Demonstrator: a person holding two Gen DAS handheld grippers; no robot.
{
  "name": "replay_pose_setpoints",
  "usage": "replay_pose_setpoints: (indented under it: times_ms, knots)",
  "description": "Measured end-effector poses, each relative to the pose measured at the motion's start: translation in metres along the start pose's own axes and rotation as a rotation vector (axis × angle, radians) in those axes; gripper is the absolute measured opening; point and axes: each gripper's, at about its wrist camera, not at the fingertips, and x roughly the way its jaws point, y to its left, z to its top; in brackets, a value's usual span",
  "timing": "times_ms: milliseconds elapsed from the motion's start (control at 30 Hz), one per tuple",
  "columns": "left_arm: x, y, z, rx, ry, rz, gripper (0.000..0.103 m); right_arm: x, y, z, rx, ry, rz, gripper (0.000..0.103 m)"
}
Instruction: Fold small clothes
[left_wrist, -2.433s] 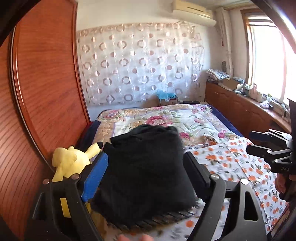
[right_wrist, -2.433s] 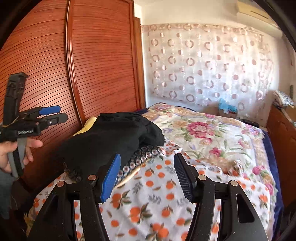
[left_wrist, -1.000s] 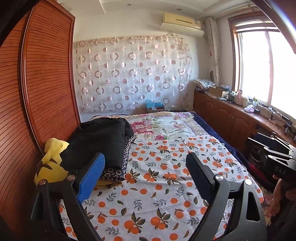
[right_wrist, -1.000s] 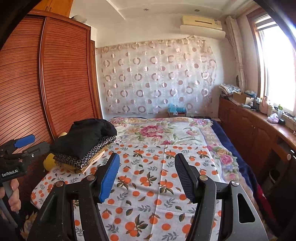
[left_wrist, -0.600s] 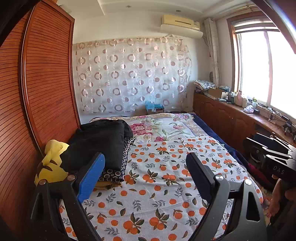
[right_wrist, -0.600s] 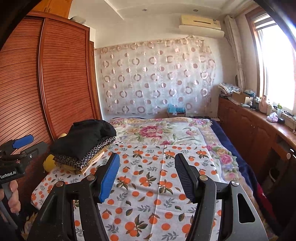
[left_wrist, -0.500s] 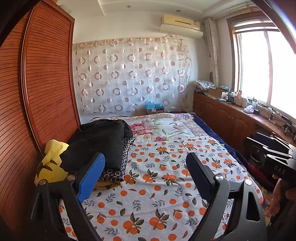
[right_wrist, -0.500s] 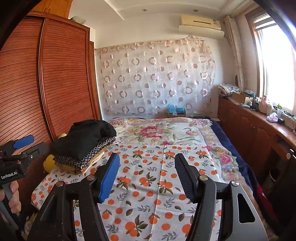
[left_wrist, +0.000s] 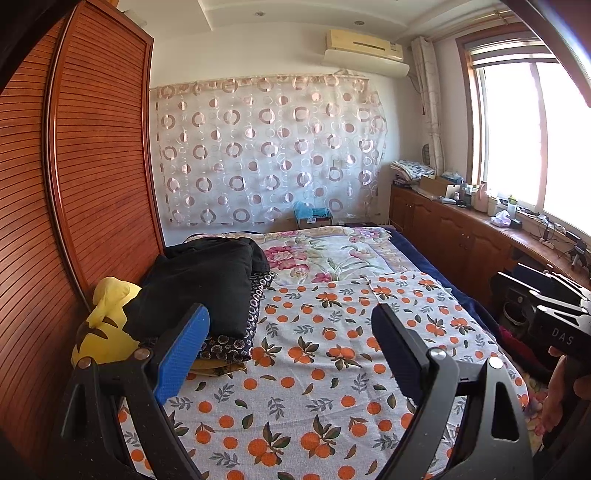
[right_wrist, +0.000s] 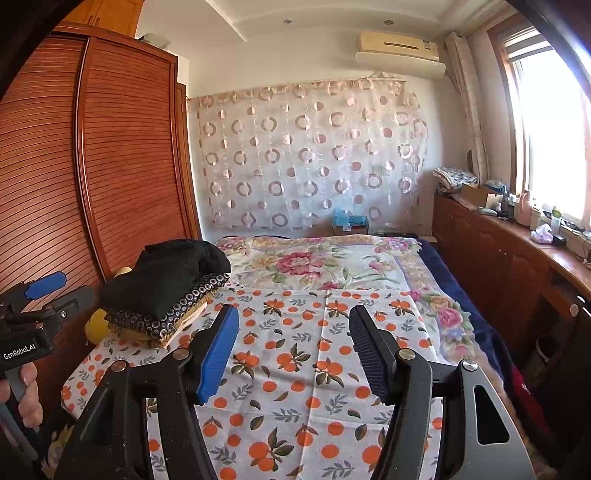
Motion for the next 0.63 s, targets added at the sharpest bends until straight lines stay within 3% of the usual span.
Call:
replay_pose_setpoints:
  times_ms: [633]
  knots:
    - [-0.0006,-0.0016,-0.0011,-0.002,-0.001,0.004,0.090,0.0000,-0.0047,0.0000,0.003,0.001,-0.003,0.065]
